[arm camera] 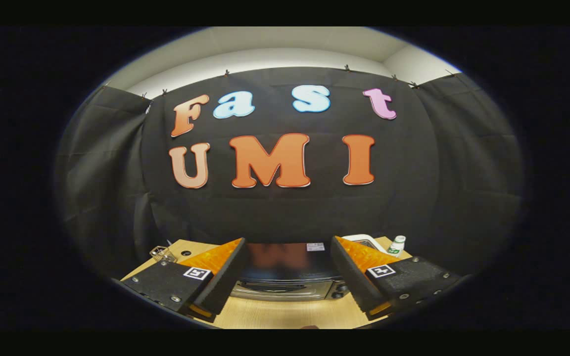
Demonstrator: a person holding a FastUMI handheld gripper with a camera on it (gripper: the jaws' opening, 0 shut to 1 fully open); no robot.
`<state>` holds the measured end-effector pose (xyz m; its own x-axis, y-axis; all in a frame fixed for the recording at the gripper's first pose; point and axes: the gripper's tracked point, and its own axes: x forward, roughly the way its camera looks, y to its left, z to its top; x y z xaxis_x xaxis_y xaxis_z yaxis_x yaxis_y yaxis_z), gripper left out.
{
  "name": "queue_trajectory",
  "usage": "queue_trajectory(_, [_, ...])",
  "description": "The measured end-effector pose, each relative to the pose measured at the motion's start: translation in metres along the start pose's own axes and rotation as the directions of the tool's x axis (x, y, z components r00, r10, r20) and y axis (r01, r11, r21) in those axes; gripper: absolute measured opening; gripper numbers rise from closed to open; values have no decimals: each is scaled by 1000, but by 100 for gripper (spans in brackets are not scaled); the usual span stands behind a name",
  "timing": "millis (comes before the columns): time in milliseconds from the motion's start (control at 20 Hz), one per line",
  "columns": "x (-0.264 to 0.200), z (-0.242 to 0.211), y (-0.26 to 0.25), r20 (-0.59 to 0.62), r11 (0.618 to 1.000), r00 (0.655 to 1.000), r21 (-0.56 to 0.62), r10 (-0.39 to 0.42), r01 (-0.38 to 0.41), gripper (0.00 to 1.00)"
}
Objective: Open the toaster oven, put the food inside, and close the toaster oven door.
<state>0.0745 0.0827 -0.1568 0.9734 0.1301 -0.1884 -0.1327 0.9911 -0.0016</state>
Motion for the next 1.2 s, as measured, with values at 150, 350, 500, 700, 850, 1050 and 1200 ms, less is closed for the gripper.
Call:
queue_trajectory(150, [22, -33, 11, -54, 1000, 999, -17, 9, -9, 99])
queue_trajectory(350, [49, -80, 28, -128, 999, 991, -26, 31, -35, 99])
queue_trajectory(500, [66, -117, 33, -195, 998, 980, -45, 25, -35, 99])
queue_trajectory(700, [81, -150, 34, -267, 999, 964, -32, 13, -23, 99])
queue_trajectory(850, [84, -163, 33, -300, 999, 954, -41, 1, -14, 99])
queue_trajectory(1050, [87, -166, 36, -300, 997, 954, -66, 7, -28, 99])
queue_trajectory(1200, [86, -167, 33, -305, 997, 952, -70, -4, -18, 100])
